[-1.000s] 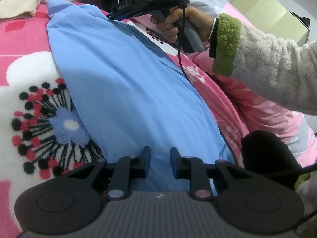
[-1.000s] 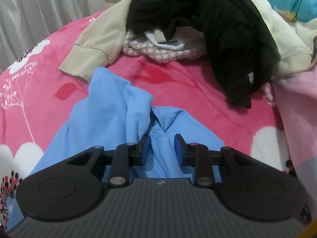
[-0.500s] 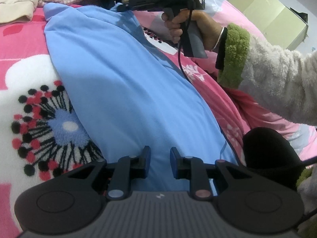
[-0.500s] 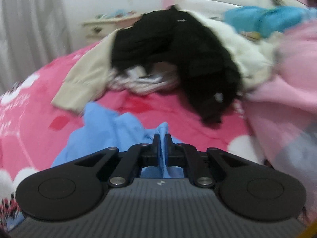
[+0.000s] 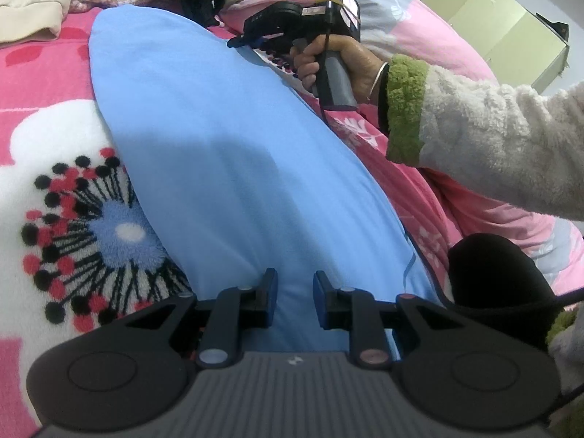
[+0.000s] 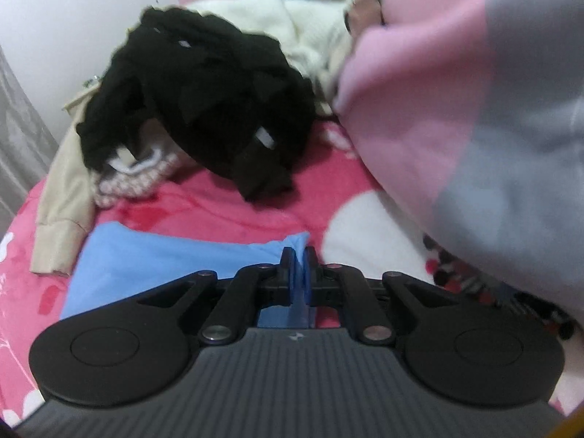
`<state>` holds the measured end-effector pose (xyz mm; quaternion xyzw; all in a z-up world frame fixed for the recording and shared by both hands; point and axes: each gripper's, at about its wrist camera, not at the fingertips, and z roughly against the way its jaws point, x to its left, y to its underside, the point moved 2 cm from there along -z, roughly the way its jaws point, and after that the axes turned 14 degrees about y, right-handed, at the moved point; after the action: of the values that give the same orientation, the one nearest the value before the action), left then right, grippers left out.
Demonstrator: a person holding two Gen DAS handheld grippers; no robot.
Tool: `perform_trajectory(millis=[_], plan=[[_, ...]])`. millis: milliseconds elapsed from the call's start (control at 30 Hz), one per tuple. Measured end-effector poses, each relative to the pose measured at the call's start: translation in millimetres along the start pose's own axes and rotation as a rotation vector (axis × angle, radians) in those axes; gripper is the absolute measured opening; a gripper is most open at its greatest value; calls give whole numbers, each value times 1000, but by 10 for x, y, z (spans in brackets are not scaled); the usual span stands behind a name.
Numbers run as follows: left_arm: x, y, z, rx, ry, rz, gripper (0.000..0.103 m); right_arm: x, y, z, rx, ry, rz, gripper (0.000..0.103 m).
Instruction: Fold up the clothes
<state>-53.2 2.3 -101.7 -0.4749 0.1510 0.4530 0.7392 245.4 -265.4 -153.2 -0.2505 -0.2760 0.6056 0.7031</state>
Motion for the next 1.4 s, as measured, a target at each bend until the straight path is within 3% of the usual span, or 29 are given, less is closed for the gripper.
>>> perform_trajectory(millis=[100, 200, 300, 367, 433, 500, 633, 800, 867, 1000, 1100, 1267, 1400], plan=[[9, 1, 0, -1, 2, 0, 22, -71, -9, 47, 8, 11, -7, 20], [43, -4, -14, -5, 8, 5, 22, -162, -64, 266, -30, 14, -20, 21], [77, -3, -10, -9, 13, 10, 22, -217, -22, 530, -10, -148, -3, 22], [109, -12, -10, -11, 17, 13, 22, -218, 70, 624, 57, -271, 31, 21], [132, -13, -5, -15, 20, 14, 22, -209, 236, 564, 178, -341, 97, 20], [152, -10, 7, -20, 23, 17, 22, -257, 378, 451, 249, -268, 147, 15], [181, 6, 11, -35, 28, 29, 22, -399, 182, 549, 197, -113, 71, 20], [210, 24, 8, -52, 33, 55, 23, 294, -108, 804, 99, -229, 213, 22], [224, 42, 12, -61, 30, 60, 23, 668, -133, 729, 102, -283, 279, 22], [263, 86, 25, -85, 29, 69, 23, 1355, -40, 190, 210, -358, 364, 22], [294, 101, 32, -94, 36, 75, 23, 1585, 14, -273, 268, -290, 343, 18], [372, 82, 74, -95, 50, 96, 23, 1383, -238, -282, 112, -180, 92, 20], [404, 69, 65, -95, 48, 84, 24, 981, -409, 150, 2, -158, 51, 20]])
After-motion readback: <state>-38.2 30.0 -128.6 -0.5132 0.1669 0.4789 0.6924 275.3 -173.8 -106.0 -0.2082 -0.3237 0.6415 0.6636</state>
